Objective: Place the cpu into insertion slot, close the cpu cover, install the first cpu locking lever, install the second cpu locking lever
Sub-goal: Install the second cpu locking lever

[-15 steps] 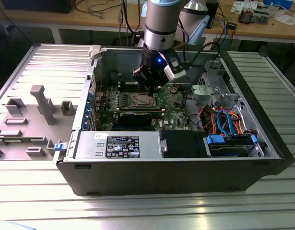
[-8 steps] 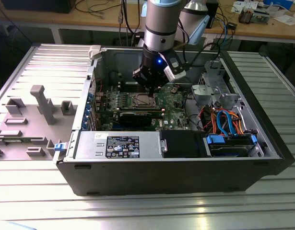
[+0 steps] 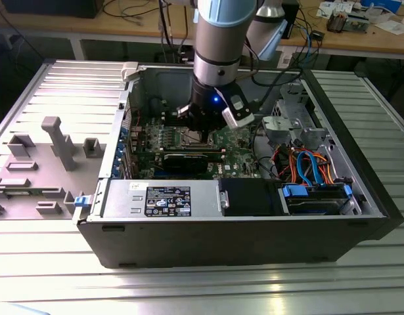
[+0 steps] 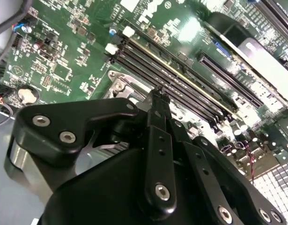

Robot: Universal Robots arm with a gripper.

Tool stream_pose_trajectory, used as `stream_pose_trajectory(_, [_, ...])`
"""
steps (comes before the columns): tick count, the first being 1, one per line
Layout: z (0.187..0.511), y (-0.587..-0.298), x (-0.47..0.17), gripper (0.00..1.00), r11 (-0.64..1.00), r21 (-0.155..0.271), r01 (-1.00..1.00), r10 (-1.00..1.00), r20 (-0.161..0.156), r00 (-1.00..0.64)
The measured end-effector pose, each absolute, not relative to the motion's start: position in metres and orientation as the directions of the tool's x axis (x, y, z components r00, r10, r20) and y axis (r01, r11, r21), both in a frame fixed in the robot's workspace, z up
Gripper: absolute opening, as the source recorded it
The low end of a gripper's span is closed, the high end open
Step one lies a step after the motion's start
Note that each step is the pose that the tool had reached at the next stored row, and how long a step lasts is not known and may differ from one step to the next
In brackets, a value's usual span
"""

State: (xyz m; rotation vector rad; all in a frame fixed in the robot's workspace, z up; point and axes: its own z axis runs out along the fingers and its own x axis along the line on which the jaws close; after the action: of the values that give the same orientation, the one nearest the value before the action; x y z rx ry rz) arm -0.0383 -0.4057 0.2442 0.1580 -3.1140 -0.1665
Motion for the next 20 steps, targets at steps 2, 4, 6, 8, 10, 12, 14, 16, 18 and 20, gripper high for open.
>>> stream_pose_trajectory(2, [0.244,-0.407,-0.042,0.11,0.989,0.111,-0.1,-0.102,0.013,-0.995])
stream_pose_trajectory(4, [0.244,-0.409,-0.047,0.11,0.988,0.118,-0.1,-0.102,0.012,-0.995])
stream_pose_trajectory(6, [0.244,-0.411,-0.052,0.11,0.987,0.128,-0.1,-0.102,0.011,-0.995])
stream_pose_trajectory(8, [0.244,-0.412,-0.054,0.11,0.986,0.134,-0.1,-0.102,0.01,-0.995])
stream_pose_trajectory(10, [0.244,-0.413,-0.056,0.11,0.985,0.14,-0.1,-0.102,0.01,-0.995])
stream_pose_trajectory(12, [0.244,-0.413,-0.056,0.11,0.985,0.141,-0.1,-0.102,0.01,-0.995])
stream_pose_trajectory(14, [0.244,-0.413,-0.056,0.11,0.985,0.141,-0.1,-0.102,0.01,-0.995])
stream_pose_trajectory(16, [0.244,-0.413,-0.056,0.11,0.985,0.141,-0.1,-0.102,0.01,-0.995])
stream_pose_trajectory(18, [0.244,-0.414,-0.056,0.11,0.985,0.141,-0.1,-0.102,0.01,-0.995])
stream_pose_trajectory(20, [0.244,-0.414,-0.058,0.11,0.984,0.145,-0.1,-0.102,0.009,-0.995])
